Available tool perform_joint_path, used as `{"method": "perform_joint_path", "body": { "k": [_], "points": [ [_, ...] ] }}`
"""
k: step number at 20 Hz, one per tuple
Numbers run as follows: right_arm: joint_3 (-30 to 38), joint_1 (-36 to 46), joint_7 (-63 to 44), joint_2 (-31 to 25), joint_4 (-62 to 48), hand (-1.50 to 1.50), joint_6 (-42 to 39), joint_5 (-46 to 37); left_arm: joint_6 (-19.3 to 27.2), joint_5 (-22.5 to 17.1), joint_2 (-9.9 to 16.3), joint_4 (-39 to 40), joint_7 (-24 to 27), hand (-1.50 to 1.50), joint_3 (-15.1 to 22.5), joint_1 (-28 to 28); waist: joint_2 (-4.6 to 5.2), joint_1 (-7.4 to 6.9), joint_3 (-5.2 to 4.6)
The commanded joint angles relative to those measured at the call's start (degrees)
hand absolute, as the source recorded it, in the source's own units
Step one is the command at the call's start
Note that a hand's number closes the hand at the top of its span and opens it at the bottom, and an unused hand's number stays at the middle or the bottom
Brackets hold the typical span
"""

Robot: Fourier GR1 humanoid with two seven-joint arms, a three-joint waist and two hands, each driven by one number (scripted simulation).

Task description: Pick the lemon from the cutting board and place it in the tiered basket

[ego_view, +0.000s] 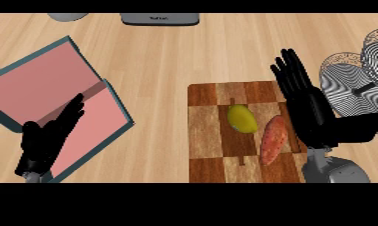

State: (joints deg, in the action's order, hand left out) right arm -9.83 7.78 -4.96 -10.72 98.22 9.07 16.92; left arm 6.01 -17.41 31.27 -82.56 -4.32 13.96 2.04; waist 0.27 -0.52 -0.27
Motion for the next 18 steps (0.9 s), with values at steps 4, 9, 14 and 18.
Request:
{"method": "perform_joint_path", "body": {
  "k": [4, 9, 14, 18],
  "points": [
    [1.37, 4.90, -0.95, -1.89, -5.75, 1.50, -8.15, 4.05, 7.86, 8.18, 0.51, -1.37, 2.04, 0.00, -3.87, -7.19, -0.09, 0.12, 0.33],
    [5.61, -1.51, -6.67, -10.80, -11.51, -1.50, 6.94, -12.46, 9.67, 8.43, 0.38, -1.81, 3.68, 0.00, -5.20, -7.60, 0.07, 2.05, -0.20],
    [6.32, -4.61, -11.02, -11.45, -3.05, -1.50, 8.13, -13.63, 12.13, 12.54, -3.59, -1.30, 0.62, 0.00, -3.32, -10.37, -0.37, 1.08, 0.24],
    [5.34, -1.54, -20.69, -19.69, 2.72, -1.50, -0.09, -13.34, 11.98, 13.75, -4.24, -0.95, 3.11, 0.00, -2.88, -7.84, -0.46, 0.65, 0.19]
  ]
}}
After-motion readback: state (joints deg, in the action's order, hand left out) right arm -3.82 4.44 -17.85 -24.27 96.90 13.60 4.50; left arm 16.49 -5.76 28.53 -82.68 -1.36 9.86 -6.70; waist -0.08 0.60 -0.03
